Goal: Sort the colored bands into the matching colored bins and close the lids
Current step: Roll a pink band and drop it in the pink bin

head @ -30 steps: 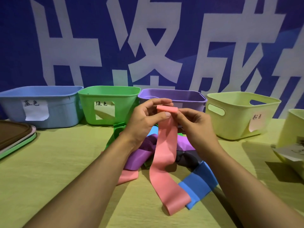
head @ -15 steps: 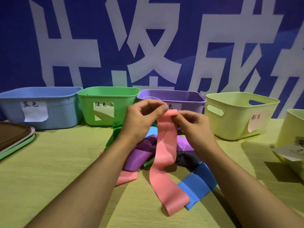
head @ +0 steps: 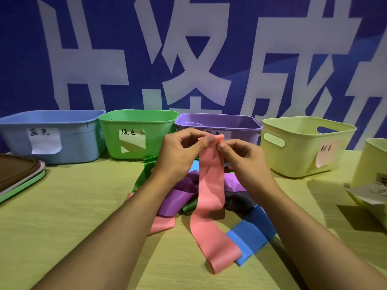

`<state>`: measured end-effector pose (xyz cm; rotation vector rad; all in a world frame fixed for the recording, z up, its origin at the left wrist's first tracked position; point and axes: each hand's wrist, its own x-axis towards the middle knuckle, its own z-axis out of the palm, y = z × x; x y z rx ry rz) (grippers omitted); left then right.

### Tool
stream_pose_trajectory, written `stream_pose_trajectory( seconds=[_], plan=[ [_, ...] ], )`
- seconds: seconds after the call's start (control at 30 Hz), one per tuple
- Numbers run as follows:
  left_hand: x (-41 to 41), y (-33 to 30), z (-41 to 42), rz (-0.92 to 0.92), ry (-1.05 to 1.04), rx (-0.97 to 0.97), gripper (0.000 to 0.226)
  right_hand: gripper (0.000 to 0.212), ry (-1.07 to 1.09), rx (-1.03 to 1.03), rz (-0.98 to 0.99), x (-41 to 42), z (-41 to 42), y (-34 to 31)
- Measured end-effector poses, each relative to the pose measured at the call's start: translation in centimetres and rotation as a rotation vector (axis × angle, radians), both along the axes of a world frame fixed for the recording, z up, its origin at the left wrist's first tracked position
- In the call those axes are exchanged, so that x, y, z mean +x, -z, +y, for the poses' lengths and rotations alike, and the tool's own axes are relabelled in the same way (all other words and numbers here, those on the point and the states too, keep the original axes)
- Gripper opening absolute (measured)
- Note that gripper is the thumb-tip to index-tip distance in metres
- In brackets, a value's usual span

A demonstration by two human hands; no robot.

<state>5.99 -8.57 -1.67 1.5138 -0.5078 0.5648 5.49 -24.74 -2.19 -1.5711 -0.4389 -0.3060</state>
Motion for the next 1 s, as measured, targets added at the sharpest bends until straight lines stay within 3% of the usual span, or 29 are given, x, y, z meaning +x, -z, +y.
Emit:
stream_pose_trajectory(
  seconds=[0.1, 0.33, 0.43, 0.67, 0.83, 1.0],
  plan=[
    [0.14, 0.11, 0.17, -0.003, -0.067, 0.026, 0.004, 0.014, -0.001, -0.006, -0.009, 0.02, -0.05, 0.05],
    [-0.20, 0.08, 0.14, 0.026, -0.092, 0.090, 0.019, 0.032, 0.044, 0.037, -0.048, -0.44, 0.17, -0.51],
    [-0.17, 0.12, 0.23, 0.029, -0.074, 0.098, 0.021, 0.024, 0.061, 0.022, -0.068, -0.43, 0.12, -0.45],
    [-0.08, 0.13, 0.14, 0.040, -0.029, 0.048, 0.014, 0.012, 0.079, -0.002, -0.122, -0.32, -0.01, -0.33],
    [0.06, -0.04, 0.11, 0.059, 0.026, -0.052, 0.007, 0.016, 0.060, 0.020, -0.074, -0.51, 0.08, -0.44],
    [0.04, -0.12, 0.13, 0.055, 0.046, -0.069, 0.015, 0.028, 0.062, 0.059, -0.003, -0.53, 0.06, -0.63]
  ],
)
